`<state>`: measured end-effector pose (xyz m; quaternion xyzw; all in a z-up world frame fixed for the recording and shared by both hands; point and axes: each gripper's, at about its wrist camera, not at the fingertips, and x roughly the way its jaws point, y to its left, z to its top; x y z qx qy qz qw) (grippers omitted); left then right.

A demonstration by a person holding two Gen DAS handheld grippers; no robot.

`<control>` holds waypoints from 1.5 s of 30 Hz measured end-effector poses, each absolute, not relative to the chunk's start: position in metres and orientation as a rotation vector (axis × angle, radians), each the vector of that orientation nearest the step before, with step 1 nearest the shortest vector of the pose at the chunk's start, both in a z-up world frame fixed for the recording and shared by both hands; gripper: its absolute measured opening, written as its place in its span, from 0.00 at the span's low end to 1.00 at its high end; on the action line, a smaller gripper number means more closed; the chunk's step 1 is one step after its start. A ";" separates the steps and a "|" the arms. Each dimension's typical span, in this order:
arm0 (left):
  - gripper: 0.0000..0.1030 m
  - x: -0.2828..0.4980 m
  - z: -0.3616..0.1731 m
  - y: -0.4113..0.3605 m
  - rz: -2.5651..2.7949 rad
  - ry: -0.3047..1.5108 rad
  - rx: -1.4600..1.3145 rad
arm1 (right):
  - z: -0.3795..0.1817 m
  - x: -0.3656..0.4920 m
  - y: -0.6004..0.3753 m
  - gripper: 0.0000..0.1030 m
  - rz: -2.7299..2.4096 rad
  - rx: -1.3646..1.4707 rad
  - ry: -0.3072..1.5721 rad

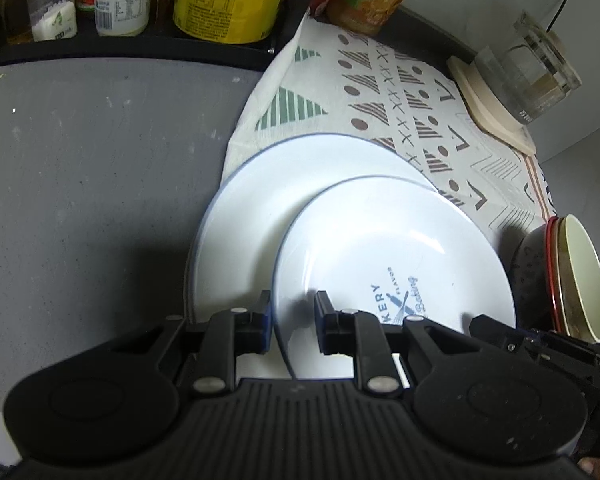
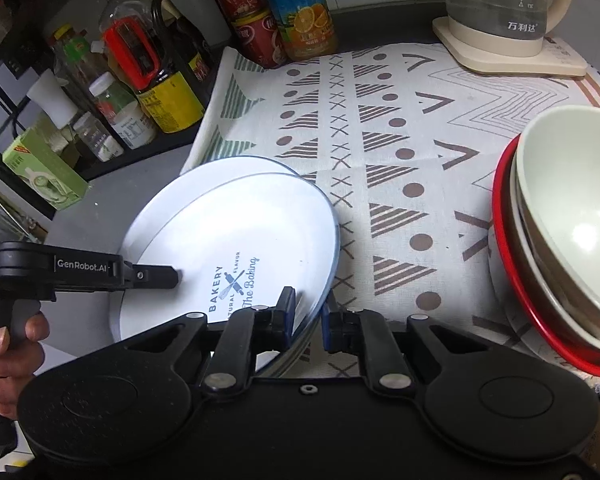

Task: Organize plates and bowls
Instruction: 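Carry the 'Bakery' plate with both grippers onto the 'Sweet Bakery' plate, then open both grippers and pull them back from the plate stack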

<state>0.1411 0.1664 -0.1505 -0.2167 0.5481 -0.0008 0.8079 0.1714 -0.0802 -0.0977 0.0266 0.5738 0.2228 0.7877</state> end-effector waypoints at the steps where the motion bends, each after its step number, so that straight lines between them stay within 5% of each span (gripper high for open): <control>1: 0.18 0.141 -0.151 0.166 0.000 1.177 -0.458 | -0.099 0.171 -0.081 0.12 0.477 0.057 1.240; 16: 0.25 0.140 -0.128 0.180 0.005 1.133 -0.410 | -0.106 0.171 -0.078 0.11 0.444 0.071 1.239; 19: 0.33 0.137 -0.120 0.189 0.032 1.114 -0.404 | -0.107 0.173 -0.077 0.11 0.442 0.072 1.243; 21: 0.51 0.134 -0.113 0.194 0.060 1.085 -0.398 | -0.107 0.173 -0.077 0.11 0.437 0.074 1.244; 24: 0.65 0.129 -0.111 0.201 0.095 1.050 -0.398 | -0.109 0.173 -0.076 0.13 0.429 0.076 1.246; 33: 0.63 0.133 -0.137 0.199 0.082 1.111 -0.414 | -0.116 0.176 -0.066 0.20 0.409 0.051 1.277; 45: 0.34 0.137 -0.143 0.207 0.073 1.126 -0.412 | -0.115 0.181 -0.061 0.30 0.430 0.025 1.298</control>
